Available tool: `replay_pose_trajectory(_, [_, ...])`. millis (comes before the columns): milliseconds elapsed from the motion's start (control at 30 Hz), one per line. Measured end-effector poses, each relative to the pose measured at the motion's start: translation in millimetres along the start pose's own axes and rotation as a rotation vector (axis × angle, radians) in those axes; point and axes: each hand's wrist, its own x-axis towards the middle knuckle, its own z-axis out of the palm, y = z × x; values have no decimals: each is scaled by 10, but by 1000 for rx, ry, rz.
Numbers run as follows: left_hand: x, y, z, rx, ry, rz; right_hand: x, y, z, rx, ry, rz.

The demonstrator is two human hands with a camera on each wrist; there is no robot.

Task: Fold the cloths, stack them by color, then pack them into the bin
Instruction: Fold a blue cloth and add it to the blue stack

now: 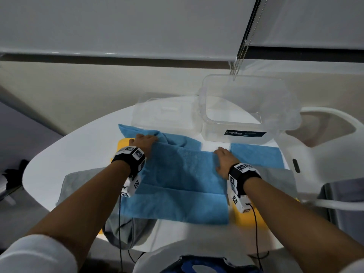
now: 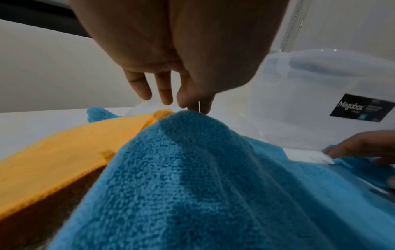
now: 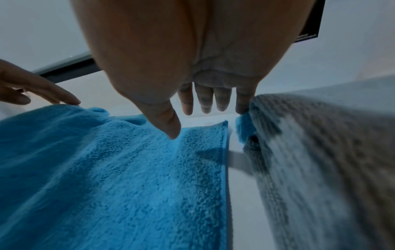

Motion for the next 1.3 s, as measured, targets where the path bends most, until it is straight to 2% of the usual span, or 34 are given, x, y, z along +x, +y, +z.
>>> replay_pose_trajectory(100, [42, 21, 58, 110, -12, -8, 42, 1, 27, -34, -30, 9])
replay_pose_trajectory(267, [-43, -53, 83, 93, 194, 13, 72, -8, 72, -121, -31, 83])
replay_pose_trajectory(400, [-214, -177, 113, 99, 252, 56, 102, 3, 59, -137, -22, 112])
replay_pose_trajectory(600, [-409, -354, 133, 149, 345, 72, 56, -12, 7, -151, 87, 48])
replay_pose_trajectory(700, [-468, -434, 139, 156, 359, 20, -28, 40, -55, -65, 86, -33])
replay_pose_trajectory(800, [-583, -486, 198, 99, 425, 35, -164, 123, -103, -46, 94, -115])
replay_pose_trajectory(1000, [-691, -667, 541, -106, 392, 215, -473, 162, 29, -112, -40, -220])
replay_pose_trajectory(1100, [-746, -716, 681, -172, 365, 275, -592, 130, 122, -223, -46, -253])
replay_pose_trajectory(1300, [-943, -726, 793, -242, 307, 264, -694, 71, 239, -309, -124, -247])
